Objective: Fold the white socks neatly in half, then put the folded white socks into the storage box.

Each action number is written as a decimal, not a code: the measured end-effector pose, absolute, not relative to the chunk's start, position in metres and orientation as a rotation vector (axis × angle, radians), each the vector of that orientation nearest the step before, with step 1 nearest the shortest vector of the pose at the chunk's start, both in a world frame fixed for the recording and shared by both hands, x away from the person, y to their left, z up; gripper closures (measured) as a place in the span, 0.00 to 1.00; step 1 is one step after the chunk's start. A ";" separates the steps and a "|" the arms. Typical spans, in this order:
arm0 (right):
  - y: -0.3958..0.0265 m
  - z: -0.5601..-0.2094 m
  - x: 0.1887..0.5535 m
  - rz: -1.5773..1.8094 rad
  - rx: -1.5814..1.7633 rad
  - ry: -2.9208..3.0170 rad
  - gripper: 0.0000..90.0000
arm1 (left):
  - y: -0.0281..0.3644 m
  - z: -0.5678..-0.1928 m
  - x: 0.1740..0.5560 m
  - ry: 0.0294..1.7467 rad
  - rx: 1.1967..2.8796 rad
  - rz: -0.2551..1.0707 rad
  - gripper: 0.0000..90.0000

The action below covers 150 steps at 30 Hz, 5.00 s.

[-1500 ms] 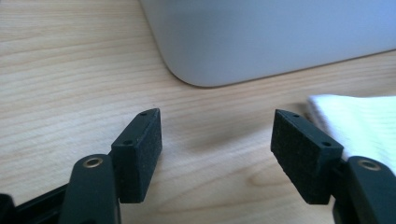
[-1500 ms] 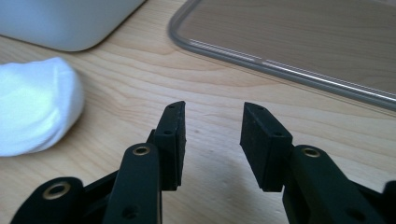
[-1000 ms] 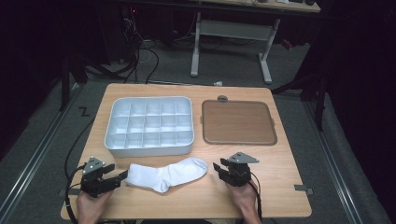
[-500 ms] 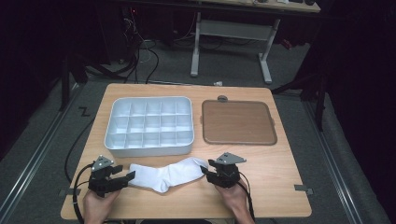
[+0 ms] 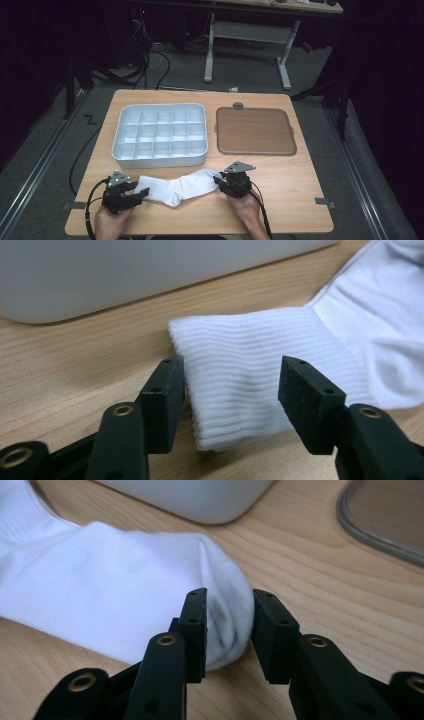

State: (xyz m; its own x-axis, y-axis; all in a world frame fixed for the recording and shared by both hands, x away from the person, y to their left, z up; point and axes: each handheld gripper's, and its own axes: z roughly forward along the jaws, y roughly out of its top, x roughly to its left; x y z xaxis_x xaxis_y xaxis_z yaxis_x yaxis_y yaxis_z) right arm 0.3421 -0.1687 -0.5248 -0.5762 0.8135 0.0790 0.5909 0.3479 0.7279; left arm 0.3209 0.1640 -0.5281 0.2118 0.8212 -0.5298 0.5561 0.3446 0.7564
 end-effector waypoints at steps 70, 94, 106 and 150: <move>-0.242 -0.503 0.324 0.981 1.377 2.106 0.69 | 0.102 -0.517 0.347 1.405 1.327 0.223 0.49; -0.147 -0.507 0.323 1.174 1.126 2.391 0.86 | 0.086 -0.537 0.344 1.400 1.391 0.304 0.56; -0.135 -0.522 0.329 1.056 1.105 2.436 0.86 | 0.084 -0.537 0.344 1.391 1.391 0.304 0.71; -0.137 -0.531 0.324 1.071 1.065 2.425 0.86 | 0.100 -0.501 0.343 1.362 1.317 0.080 0.91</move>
